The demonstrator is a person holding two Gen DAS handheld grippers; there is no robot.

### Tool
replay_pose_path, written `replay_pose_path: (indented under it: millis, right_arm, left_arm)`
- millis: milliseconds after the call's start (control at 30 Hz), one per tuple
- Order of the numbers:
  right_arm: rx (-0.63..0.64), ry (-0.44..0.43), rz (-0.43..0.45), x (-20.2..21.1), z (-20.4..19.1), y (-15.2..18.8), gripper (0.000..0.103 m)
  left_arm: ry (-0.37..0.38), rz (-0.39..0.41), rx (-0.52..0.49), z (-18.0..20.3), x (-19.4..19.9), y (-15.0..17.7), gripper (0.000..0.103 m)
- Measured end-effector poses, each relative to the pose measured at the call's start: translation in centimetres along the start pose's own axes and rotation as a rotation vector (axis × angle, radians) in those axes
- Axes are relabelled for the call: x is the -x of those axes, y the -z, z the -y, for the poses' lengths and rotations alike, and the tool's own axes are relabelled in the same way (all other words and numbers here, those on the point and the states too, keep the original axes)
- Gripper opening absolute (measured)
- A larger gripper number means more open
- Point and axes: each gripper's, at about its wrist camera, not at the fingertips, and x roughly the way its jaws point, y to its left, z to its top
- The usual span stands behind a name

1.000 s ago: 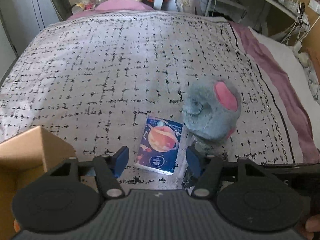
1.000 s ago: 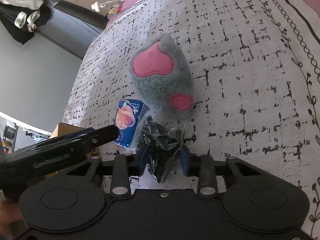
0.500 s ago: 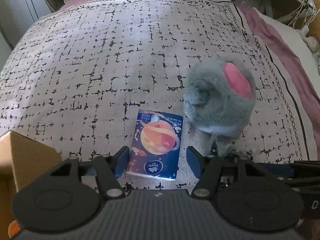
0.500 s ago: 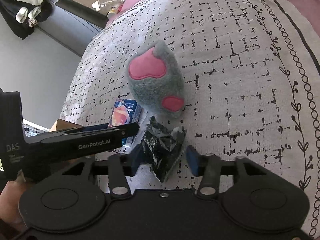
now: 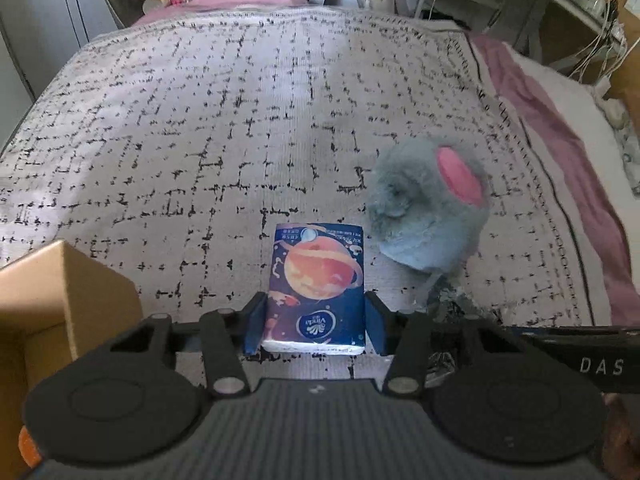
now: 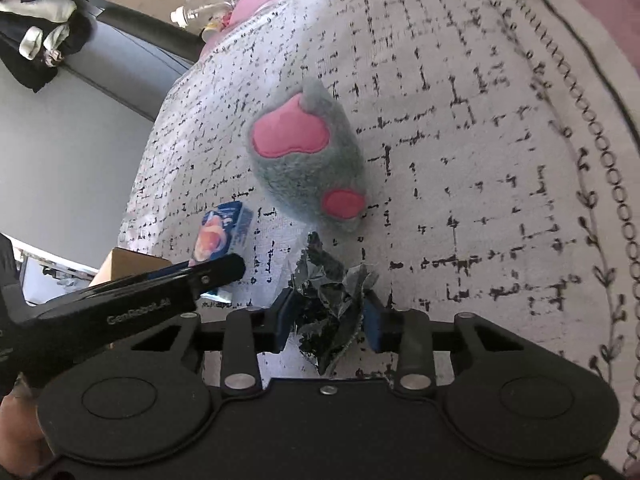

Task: Organize soft objects
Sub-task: 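Grasp the black plastic bag with the right gripper while the left gripper grasps the blue tissue packet, then carry the black bag and tissue packet over the cardboard box with both grippers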

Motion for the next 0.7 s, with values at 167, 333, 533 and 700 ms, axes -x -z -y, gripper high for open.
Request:
replay_pose_path:
  millis: [167, 333, 533, 700]
  right_arm:
    - [0.034, 0.018, 0.038, 1.7, -1.5, 0.6, 0.035]
    - [0.083, 0.009, 0.088, 3.7, -3.6, 0.9, 0.035]
    - [0.149, -0.005, 0.131, 5.4, -6.9, 1.2, 0.035]
    - [0.192, -0.018, 0.15, 5.9, -9.4, 1.8, 0.035]
  left_arm:
    - [0.018, 0.051, -0.005, 0.1, 2.7, 0.7, 0.05]
    - [0.021, 0.113, 0.0, -0.6, 6.0, 1.4, 0.05]
    - [0.002, 0.173, 0.017, -2.5, 9.5, 2.2, 0.05]
    - [-0.021, 0.213, 0.044, -4.7, 11.9, 3.3, 0.05]
